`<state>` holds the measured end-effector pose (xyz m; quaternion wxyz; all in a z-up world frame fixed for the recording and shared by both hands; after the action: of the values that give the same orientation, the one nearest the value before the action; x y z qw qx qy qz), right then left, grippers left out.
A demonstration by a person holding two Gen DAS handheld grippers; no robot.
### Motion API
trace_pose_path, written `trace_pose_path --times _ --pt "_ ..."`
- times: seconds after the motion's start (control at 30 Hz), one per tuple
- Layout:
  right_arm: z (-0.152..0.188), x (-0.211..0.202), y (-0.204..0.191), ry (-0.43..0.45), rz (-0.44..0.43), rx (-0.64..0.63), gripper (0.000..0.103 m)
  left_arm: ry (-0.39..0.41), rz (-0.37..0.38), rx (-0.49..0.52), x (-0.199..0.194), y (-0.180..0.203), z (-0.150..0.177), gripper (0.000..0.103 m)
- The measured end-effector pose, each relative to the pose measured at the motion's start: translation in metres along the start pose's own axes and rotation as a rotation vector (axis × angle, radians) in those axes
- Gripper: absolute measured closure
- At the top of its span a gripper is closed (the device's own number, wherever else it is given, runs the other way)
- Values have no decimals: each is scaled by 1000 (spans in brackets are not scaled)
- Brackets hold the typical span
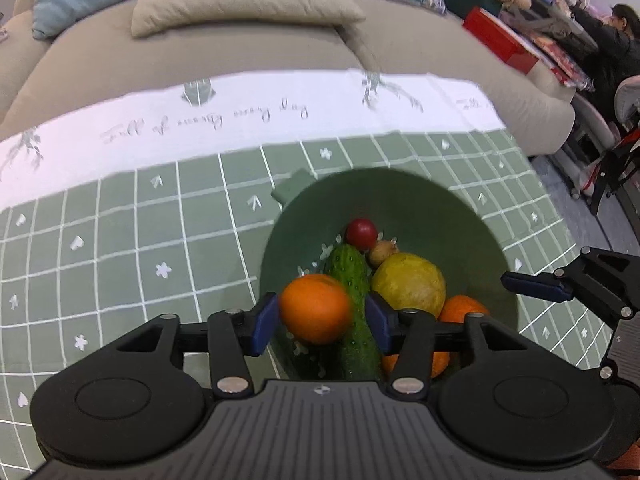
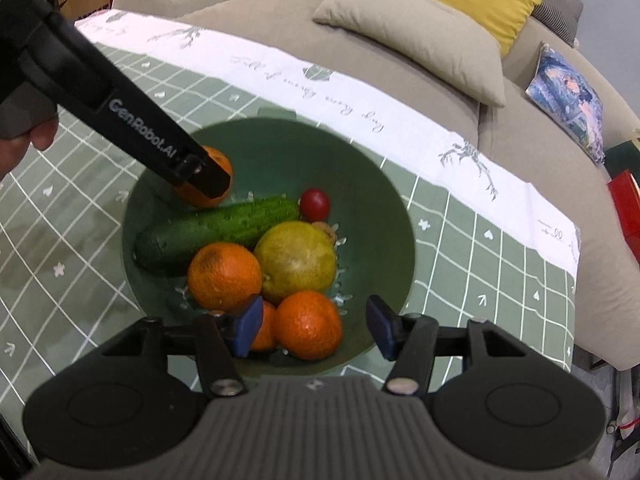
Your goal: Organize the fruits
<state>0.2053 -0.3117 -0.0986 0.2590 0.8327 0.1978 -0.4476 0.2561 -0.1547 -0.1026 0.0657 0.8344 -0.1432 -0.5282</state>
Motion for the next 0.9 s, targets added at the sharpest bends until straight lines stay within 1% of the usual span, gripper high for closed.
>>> trace_pose_path --times 0.17,0.3,0.37,0.4,0.5,0.57,0.6,0.67,0.7,0.73,0.83,0.9 --pt "-13 -23 0 42 6 32 49 74 26 6 -37 1 -5 41" --pt "-28 -50 -3 91 16 70 40 151 36 26 -75 -1 -8 41" --pt "-36 -65 -6 123 14 92 40 203 28 44 -97 -3 -7 41" --pt "-40 -74 -7 138 13 104 39 232 20 52 -109 -4 -5 41" --pt "-52 -97 -14 184 17 144 31 306 -25 84 -140 -6 0 41" --pt "-59 -112 -22 217 22 166 30 357 -65 114 -160 -8 6 40" --pt "-62 -120 -27 232 22 174 29 381 -80 128 -169 -9 10 40" --pt "-67 -132 -36 256 28 191 25 428 -110 149 -187 -12 20 33" --pt "-68 -138 -42 271 31 204 21 450 -123 152 -196 -14 26 32" --pt "-69 -144 -47 287 33 215 20 464 -132 154 -202 -16 31 29" --pt "-69 -159 -68 326 37 245 20 496 -157 142 -217 -23 49 27" --pt "-66 -168 -84 346 46 267 20 513 -176 109 -224 -30 59 23"
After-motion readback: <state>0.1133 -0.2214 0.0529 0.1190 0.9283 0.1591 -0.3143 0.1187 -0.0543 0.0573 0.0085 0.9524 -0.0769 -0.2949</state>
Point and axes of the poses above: each gripper's, at about its wrist camera, not at the fingertips, and x roughly the way its jaws point, y to its right, z to its underside, the point moved 4 cm from there along x, roughly the way its jaws point, and after that the axes turned 9 degrees about -x, right-handed, at the moved point
